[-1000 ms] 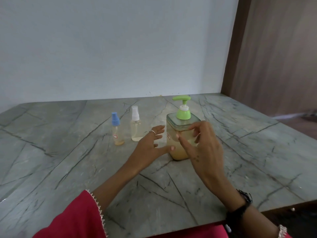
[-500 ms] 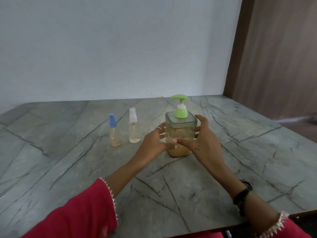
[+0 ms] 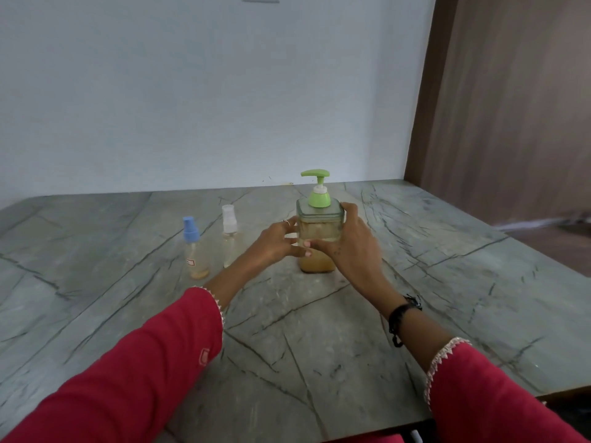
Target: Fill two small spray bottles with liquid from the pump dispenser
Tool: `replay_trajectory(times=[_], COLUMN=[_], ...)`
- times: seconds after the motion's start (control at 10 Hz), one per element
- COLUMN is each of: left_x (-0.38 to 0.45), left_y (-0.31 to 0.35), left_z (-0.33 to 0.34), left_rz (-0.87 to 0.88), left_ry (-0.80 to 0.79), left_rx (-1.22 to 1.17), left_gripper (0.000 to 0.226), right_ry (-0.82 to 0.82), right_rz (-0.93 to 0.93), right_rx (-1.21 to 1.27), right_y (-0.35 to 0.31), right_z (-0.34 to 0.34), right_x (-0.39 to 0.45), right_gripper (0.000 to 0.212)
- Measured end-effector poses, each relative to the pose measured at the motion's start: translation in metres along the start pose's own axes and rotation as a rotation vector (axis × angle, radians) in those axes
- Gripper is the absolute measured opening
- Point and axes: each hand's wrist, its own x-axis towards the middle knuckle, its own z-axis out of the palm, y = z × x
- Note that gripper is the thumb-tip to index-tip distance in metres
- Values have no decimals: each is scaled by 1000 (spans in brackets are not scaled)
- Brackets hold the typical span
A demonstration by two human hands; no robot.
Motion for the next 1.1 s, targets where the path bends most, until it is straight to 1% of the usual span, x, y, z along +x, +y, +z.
replay_trajectory(times=[0.1, 0.2, 0.3, 0.5, 0.7, 0.8, 0.9, 1.0, 1.1], left_x=[4, 7, 9, 9, 4, 1, -6, -16, -24], left_y=[1, 1, 0, -1, 4, 4, 10, 20, 35], left_z=[0, -1, -1, 3, 9, 13, 14, 13, 1], left_rz=[-29, -49, -47, -47, -41, -13, 5, 55, 131], left_ry=[-8, -12, -5, 13, 79, 128, 192, 291, 420], left_rx=[10, 7, 26, 48, 94, 163, 225, 181, 113], left_gripper=[73, 66, 66, 56, 47, 44, 42, 44, 32], right_ry=[-5, 1, -2, 2, -25, -56, 7, 212, 359], right_rz=[18, 24, 33, 37, 38, 51, 21, -201, -449], right_rx=[-12, 0, 1, -9, -55, -88, -162, -211, -191], right_y=[0, 0, 0, 0, -2, -4, -8, -16, -30], right_z=[1, 2, 3, 2, 0, 1, 3, 5, 2], right_x=[4, 6, 6, 5, 6, 4, -1, -11, -1], right_gripper=[81, 80, 79, 79, 83, 89, 97, 86, 52])
